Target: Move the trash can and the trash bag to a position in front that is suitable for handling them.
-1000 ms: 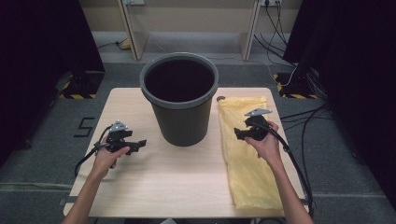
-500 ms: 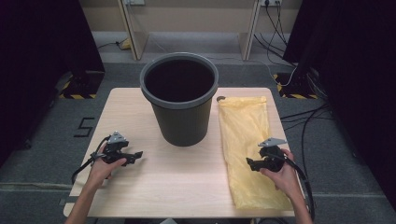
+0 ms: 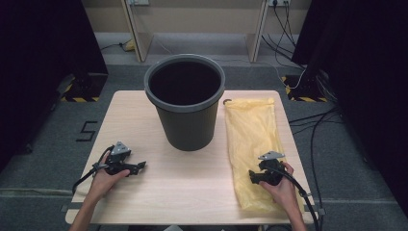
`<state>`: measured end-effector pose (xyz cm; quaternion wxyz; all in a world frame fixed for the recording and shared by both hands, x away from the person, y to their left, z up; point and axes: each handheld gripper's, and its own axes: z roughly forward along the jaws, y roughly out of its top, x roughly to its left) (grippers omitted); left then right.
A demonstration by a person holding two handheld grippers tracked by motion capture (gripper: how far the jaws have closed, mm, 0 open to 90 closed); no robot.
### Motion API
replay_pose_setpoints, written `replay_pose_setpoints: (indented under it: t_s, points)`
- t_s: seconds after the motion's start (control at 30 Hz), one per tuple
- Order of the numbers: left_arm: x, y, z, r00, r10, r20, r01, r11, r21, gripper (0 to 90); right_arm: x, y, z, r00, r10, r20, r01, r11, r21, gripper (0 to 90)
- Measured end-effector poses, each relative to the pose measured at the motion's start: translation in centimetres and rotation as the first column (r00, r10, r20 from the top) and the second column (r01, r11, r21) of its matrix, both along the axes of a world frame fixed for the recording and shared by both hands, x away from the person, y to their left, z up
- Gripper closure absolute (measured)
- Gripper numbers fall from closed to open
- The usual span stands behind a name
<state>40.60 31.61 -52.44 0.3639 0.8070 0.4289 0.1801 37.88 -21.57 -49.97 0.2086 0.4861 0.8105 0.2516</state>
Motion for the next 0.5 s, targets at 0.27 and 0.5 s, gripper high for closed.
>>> replay_pose_setpoints:
  t_s: [0.27, 0.5]
  points:
    - [0.0, 0.0, 0.0, 1.0000, 0.000, 0.000, 0.000, 1.0000, 0.000, 12.9, 3.0, 0.3, -0.3, 0.9979, -0.062, 0.021, 0.061, 0.9975, 0.036, 21.9]
    - [0.0, 0.0, 0.0, 1.0000, 0.000, 0.000, 0.000, 1.0000, 0.000, 12.8, 5.8, 0.9, -0.3, 0.9947, -0.094, 0.042, 0.093, 0.9954, 0.023, 22.7]
